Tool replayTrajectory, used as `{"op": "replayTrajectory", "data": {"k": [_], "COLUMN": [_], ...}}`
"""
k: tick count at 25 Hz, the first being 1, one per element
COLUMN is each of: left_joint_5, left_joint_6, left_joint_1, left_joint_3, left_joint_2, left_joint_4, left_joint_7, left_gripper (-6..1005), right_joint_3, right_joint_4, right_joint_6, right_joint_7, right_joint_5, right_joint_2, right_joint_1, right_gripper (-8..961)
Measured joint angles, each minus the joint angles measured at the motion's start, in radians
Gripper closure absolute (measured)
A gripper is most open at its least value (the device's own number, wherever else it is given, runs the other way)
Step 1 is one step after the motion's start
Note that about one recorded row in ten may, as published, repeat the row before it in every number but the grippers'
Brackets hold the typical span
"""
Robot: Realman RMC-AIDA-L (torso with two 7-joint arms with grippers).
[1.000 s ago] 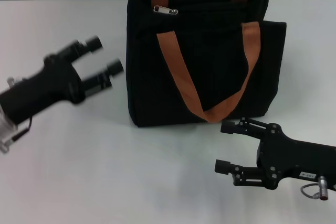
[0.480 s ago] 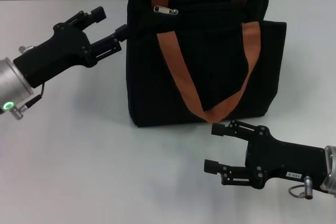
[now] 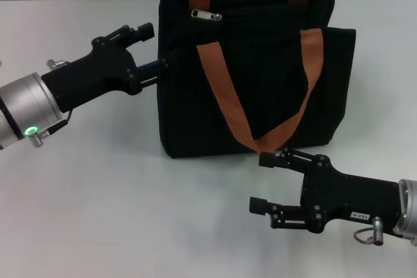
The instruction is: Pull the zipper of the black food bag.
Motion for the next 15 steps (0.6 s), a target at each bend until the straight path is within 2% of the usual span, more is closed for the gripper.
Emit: {"op": "replayTrajectory", "data": {"k": [9, 15], "left_joint_5": [-0.009, -0.018], "left_joint_6": [-0.073, -0.074], "left_joint_1": [-0.047, -0.058], "left_joint_3": [0.07, 0.07], "left_joint_2": [-0.003, -0.004], "left_joint_4": [0.003, 0.001], "left_joint_7": [0.01, 0.014], "left_gripper": [266, 274], "right_joint_3": [0.002, 0.002], "right_joint_4": [0.034, 0.035], "right_joint_6": [0.033, 0.033], "right_joint_7": [-0.037, -0.04], "right_joint_5": [-0.002, 0.0], "right_joint_2": [-0.001, -0.001], "right_joint_1": [0.011, 0.004], "right_gripper": [114, 113]}}
